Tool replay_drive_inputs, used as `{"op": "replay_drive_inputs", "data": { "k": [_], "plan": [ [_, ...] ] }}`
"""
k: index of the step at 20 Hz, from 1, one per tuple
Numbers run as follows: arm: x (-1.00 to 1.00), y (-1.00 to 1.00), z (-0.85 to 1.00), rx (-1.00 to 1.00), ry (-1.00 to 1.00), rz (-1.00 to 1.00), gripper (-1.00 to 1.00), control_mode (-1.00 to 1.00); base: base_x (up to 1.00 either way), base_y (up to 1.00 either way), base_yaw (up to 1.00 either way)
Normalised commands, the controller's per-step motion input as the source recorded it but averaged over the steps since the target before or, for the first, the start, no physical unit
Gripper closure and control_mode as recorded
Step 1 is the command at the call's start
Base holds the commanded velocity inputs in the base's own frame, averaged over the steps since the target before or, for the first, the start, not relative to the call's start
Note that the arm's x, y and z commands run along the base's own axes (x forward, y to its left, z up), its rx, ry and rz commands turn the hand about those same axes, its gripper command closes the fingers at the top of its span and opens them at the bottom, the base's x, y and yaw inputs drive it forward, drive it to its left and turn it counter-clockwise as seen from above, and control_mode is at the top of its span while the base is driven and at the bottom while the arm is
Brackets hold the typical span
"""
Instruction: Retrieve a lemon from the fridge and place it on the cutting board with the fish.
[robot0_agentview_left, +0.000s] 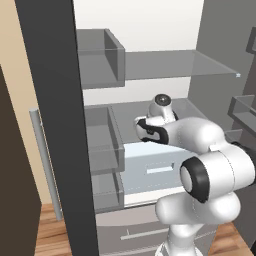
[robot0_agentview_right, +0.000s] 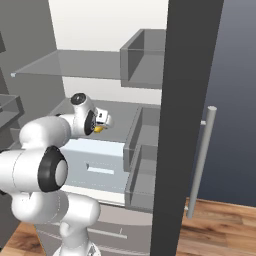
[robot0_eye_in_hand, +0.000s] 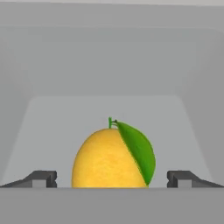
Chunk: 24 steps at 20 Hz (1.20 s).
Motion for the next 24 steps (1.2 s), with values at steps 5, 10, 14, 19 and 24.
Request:
{"op": "replay_drive_inputs", "data": {
  "k": [5, 10, 14, 19, 24],
  "plan": [
    [0.03, 0.00, -0.12, 0.00, 0.05, 0.00, -1.00, -1.00, 0.00, 0.00, 0.00],
    [0.00, 0.00, -0.01, 0.00, 0.01, 0.00, -1.00, -1.00, 0.00, 0.00, 0.00],
    [0.01, 0.00, 0.00, 0.00, 0.00, 0.00, -1.00, -1.00, 0.00, 0.00, 0.00],
    [0.02, 0.00, -0.02, 0.00, 0.00, 0.00, 1.00, -1.00, 0.00, 0.00, 0.00],
    [0.00, 0.00, -0.01, 0.00, 0.00, 0.00, 1.00, -1.00, 0.00, 0.00, 0.00]
  ]
}}
